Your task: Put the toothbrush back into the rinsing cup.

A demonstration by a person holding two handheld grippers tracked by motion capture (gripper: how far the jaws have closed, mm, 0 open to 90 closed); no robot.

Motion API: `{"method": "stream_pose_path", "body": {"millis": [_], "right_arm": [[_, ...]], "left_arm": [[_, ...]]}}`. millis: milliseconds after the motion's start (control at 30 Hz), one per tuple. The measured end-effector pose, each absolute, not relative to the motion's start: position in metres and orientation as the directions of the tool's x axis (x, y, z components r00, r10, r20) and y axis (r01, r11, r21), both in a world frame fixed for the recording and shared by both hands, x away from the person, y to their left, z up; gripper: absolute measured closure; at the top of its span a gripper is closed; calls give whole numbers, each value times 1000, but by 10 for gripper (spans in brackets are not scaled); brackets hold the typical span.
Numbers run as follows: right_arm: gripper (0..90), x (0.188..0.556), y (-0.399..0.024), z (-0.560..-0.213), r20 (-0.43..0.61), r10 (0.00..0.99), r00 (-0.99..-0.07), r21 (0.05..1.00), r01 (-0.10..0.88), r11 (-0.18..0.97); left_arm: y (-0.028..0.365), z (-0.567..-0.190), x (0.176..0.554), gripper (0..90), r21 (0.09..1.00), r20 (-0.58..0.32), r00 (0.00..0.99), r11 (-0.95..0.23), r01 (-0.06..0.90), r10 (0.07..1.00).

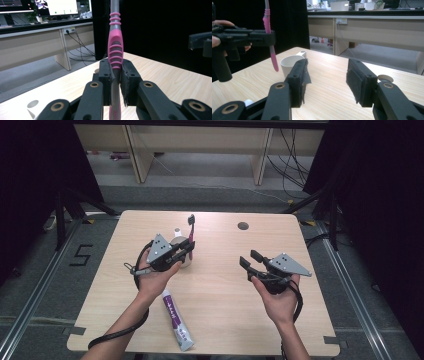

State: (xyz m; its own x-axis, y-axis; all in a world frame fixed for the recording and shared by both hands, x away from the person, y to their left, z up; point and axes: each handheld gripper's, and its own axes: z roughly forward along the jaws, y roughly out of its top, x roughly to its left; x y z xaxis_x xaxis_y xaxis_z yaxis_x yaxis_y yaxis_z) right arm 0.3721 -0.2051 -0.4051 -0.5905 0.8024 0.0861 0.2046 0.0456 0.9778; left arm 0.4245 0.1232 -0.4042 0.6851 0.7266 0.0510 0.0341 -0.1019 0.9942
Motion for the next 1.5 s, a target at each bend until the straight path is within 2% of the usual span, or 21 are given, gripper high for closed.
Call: {"method": "stream_pose_path", "body": {"millis": [100,267,333,467,633,667,767,867,1400,1500], "right_arm": [[515,372,-206,-409,105,804,-585,976,214,28],[515,373,-209,-411,78,812,-578,978,202,50],[515,373,-208,-413,108,807,-580,974,223,30],[517,374,-210,-414,80,813,-576,975,213,56],[516,373,-208,-418,120,812,-571,971,238,23],[516,374,-210,-418,90,813,-576,975,218,47],[516,374,-208,-419,116,809,-576,972,234,28],[516,374,-209,-419,99,814,-573,974,224,39],[516,372,-208,-421,122,814,-567,969,247,28],[516,372,-209,-422,115,815,-568,970,242,32]], "left_arm": [[126,-401,427,796,995,53,675,-96,26,736],[130,-397,431,796,996,55,665,-88,17,744],[133,-394,435,796,996,54,660,-84,14,749],[136,-391,440,796,997,50,653,-77,13,755],[140,-388,449,796,998,44,644,-67,12,764],[141,-388,450,796,998,45,643,-68,11,764],[143,-388,454,796,998,46,641,-67,9,766],[145,-389,458,796,997,48,632,-70,10,774],[151,-386,485,795,996,82,611,-84,-25,788],[151,-387,489,795,996,71,604,-85,-5,794]]}}
